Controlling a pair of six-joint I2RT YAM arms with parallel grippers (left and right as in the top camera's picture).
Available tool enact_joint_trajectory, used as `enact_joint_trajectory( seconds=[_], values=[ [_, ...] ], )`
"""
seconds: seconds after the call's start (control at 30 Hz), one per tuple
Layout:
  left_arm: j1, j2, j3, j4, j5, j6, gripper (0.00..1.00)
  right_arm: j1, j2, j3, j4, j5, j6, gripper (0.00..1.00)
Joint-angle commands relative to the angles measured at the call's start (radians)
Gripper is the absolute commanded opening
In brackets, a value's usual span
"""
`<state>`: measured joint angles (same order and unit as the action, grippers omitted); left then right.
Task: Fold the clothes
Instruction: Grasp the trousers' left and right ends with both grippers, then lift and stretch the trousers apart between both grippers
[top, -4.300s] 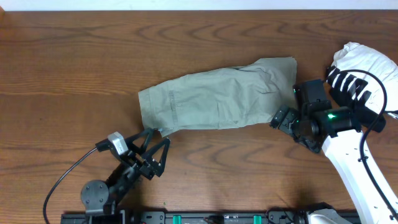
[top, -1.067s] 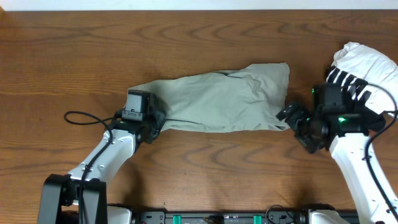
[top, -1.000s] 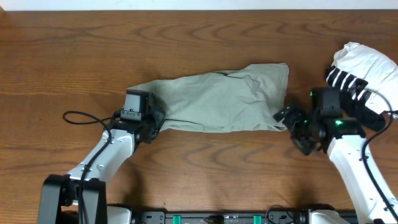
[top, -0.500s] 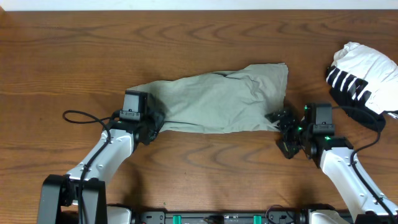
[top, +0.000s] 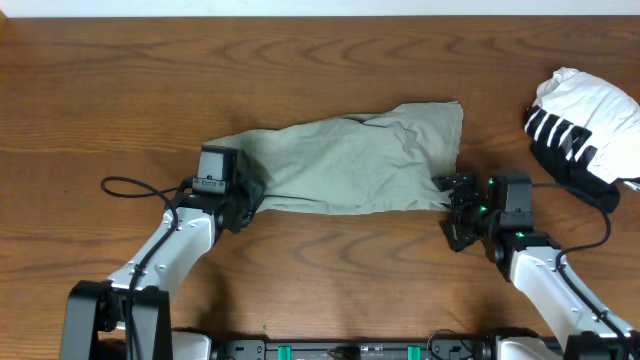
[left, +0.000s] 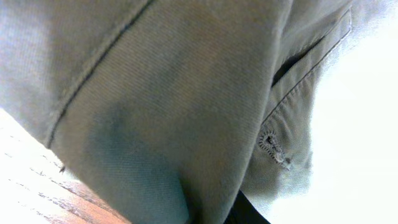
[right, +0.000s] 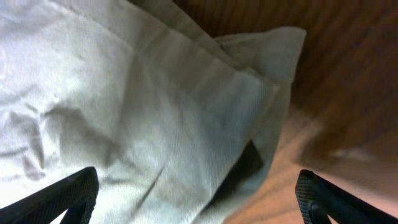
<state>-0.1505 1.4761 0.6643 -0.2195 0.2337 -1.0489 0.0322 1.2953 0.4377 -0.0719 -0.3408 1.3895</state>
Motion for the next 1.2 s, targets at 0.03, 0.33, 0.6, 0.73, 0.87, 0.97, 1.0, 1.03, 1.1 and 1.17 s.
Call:
enact_joint_trajectory(
  seconds=[0.03, 0.33, 0.6, 0.73, 0.87, 0.97, 1.0, 1.03, 1.1, 1.17],
  values=[
    [0.008, -0.001, 0.015, -0.011, 0.006, 0.024, 0.19, 0.008, 0.044, -0.011, 0.042, 0.031, 0.027, 0.99],
    [0.008, -0.001, 0.015, -0.013, 0.019, 0.049, 0.08, 0.008, 0.171, -0.011, 0.163, 0.03, 0.026, 0.71],
    [0.008, -0.005, 0.015, -0.03, 0.076, 0.111, 0.06, -0.021, 0.16, -0.006, 0.192, 0.034, -0.122, 0.04],
    [0.008, -0.026, 0.015, -0.032, 0.116, 0.126, 0.06, -0.036, 0.12, 0.007, 0.197, 0.014, -0.229, 0.01],
    [0.008, -0.086, 0.015, -0.047, 0.145, 0.155, 0.06, -0.04, 0.038, 0.038, 0.164, 0.009, -0.346, 0.01],
    [0.008, -0.168, 0.015, -0.094, 0.145, 0.159, 0.06, -0.04, -0.05, 0.081, 0.076, 0.029, -0.425, 0.01],
    [0.008, -0.191, 0.015, -0.105, 0.145, 0.164, 0.06, -0.04, -0.07, 0.095, 0.049, 0.037, -0.451, 0.01],
    [0.008, -0.225, 0.015, -0.121, 0.145, 0.167, 0.06, -0.04, -0.097, 0.118, 0.002, 0.049, -0.491, 0.02],
    [0.008, -0.297, 0.015, -0.151, 0.146, 0.175, 0.06, -0.04, -0.142, 0.177, -0.115, 0.078, -0.581, 0.02],
    [0.008, -0.365, 0.015, -0.179, 0.147, 0.177, 0.06, -0.04, -0.175, 0.247, -0.256, 0.124, -0.661, 0.02]
  ],
)
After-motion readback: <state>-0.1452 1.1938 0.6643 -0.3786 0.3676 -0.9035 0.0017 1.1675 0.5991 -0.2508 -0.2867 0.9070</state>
